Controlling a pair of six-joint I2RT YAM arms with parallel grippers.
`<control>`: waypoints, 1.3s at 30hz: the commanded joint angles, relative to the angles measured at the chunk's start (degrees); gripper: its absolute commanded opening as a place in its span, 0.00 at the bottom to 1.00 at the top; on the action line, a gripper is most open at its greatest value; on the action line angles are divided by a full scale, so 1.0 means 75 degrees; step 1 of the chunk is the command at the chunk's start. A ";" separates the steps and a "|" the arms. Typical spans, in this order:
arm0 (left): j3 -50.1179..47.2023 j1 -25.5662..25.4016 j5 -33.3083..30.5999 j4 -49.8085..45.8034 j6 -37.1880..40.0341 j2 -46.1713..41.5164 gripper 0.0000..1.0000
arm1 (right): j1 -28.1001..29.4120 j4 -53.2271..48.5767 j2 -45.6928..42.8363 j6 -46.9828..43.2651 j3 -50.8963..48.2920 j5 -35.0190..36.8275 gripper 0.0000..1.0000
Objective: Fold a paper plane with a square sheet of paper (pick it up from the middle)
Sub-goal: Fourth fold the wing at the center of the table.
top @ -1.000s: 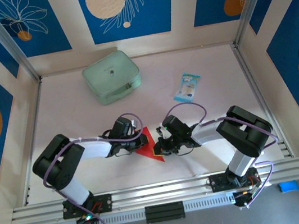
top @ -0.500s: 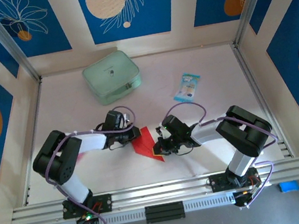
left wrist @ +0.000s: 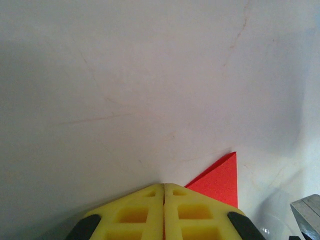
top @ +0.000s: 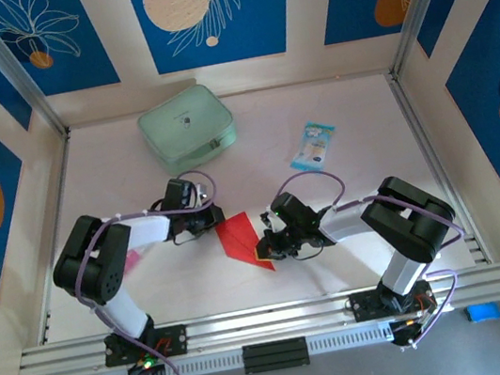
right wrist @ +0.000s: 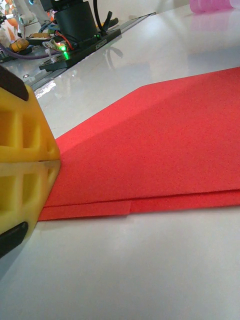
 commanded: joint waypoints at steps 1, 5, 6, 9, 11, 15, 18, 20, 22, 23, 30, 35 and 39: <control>0.0163 0.0278 -0.0843 -0.0541 0.0486 -0.0042 0.09 | -0.0042 -0.1256 0.0097 -0.0112 -0.0376 0.0142 0.01; 0.0297 0.0245 -0.1001 -0.0942 0.0631 -0.0547 0.10 | -0.0043 -0.1225 0.0121 -0.0096 -0.0361 0.0132 0.01; 0.0292 0.0242 -0.1081 -0.1051 0.0654 -0.0743 0.11 | -0.0043 -0.1217 0.0121 -0.0096 -0.0357 0.0132 0.01; 0.0230 0.0163 -0.1146 -0.1210 0.0579 -0.1271 0.13 | -0.0043 -0.1213 0.0137 -0.0113 -0.0326 0.0118 0.01; 0.0153 0.0043 -0.1199 -0.1291 0.0464 -0.1573 0.14 | -0.0044 -0.1208 0.0155 -0.0112 -0.0309 0.0118 0.01; -0.0129 -0.0414 -0.1131 -0.1053 0.0107 -0.2119 0.16 | -0.0043 -0.1197 0.0155 -0.0085 -0.0304 0.0106 0.01; -0.0247 -0.0986 -0.0852 -0.0718 -0.0169 -0.2115 0.15 | -0.0045 -0.1212 0.0145 -0.0084 -0.0289 0.0109 0.01; -0.0299 -0.1418 -0.0695 -0.0426 -0.0407 -0.1955 0.15 | -0.0044 -0.1202 0.0150 -0.0074 -0.0292 0.0106 0.01; -0.0367 -0.1871 -0.0609 -0.0001 -0.0715 -0.1718 0.15 | -0.0043 -0.1213 0.0148 -0.0062 -0.0295 0.0116 0.01; -0.0382 -0.2023 -0.0564 0.0198 -0.0827 -0.1591 0.15 | -0.0045 -0.1202 0.0141 -0.0067 -0.0303 0.0115 0.00; -0.0651 -0.2495 -0.0379 0.1086 -0.1485 -0.0725 0.11 | -0.0044 -0.1194 0.0063 -0.0033 -0.0341 0.0135 0.01; -0.0910 -0.2630 -0.0475 0.1315 -0.1655 -0.0286 0.10 | -0.0051 -0.1167 0.0004 -0.0011 -0.0352 0.0129 0.01; -0.0980 -0.2631 -0.0733 0.1089 -0.1545 0.0093 0.09 | -0.0054 -0.1164 -0.0150 -0.0061 -0.0342 0.0100 0.01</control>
